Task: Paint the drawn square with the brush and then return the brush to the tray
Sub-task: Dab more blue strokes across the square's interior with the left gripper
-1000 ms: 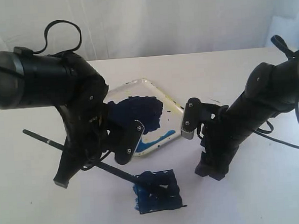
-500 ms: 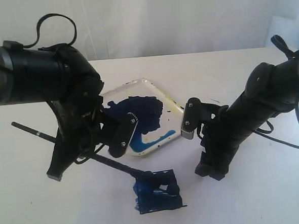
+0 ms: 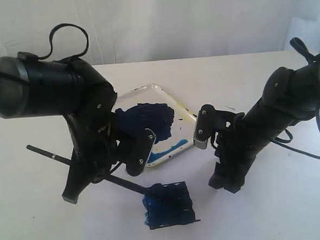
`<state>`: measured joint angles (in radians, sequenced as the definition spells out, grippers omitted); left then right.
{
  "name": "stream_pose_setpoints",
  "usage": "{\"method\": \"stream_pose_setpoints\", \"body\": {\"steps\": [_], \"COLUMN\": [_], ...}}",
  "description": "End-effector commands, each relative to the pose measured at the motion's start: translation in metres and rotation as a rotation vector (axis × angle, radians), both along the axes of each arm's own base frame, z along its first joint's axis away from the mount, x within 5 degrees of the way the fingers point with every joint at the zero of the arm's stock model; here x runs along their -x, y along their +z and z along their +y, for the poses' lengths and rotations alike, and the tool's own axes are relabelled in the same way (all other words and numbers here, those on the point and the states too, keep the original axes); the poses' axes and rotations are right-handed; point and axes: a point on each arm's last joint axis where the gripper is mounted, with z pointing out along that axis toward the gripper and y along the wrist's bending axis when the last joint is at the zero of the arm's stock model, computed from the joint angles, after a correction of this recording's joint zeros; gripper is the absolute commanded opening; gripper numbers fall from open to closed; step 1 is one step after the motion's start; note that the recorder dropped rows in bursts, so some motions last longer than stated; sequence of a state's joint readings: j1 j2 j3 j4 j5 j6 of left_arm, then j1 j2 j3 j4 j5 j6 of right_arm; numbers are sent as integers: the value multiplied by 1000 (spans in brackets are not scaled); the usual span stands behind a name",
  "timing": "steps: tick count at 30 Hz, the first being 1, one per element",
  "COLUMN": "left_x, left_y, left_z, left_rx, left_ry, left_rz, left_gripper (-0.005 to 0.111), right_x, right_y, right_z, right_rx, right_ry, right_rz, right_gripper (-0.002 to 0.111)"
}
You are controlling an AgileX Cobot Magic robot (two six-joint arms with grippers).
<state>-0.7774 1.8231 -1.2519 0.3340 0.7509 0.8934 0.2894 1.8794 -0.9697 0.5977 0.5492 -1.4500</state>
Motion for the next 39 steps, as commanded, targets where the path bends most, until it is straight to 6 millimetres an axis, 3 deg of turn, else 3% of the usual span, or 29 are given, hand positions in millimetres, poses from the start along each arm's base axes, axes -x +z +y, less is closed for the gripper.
{"method": "stream_pose_setpoints", "body": {"steps": [1,11,18,27,32,39], "left_x": [0,-6,2,2,-8,7], "left_y": [-2,1,14,-7,-3,0], "left_z": [2,10,-2,2,11,-10], "left_rx": [-24,-108,91,-45,-115,-30], "left_ry": [23,57,55,4,129,48], "left_rz": [-8,-83,-56,31,-97,-88], "left_gripper": [0,0,0,0,0,0], "right_x": [0,0,-1,0,0,0], "right_y": [-4,-4,-4,-4,-4,-4], "right_z": [-1,-1,-1,-1,-1,-1], "right_rx": [18,18,19,18,17,18], "right_ry": [9,9,8,8,6,6], "right_rz": [-7,-7,-9,-5,-4,-6], "right_gripper": [69,68,68,68,68,68]}}
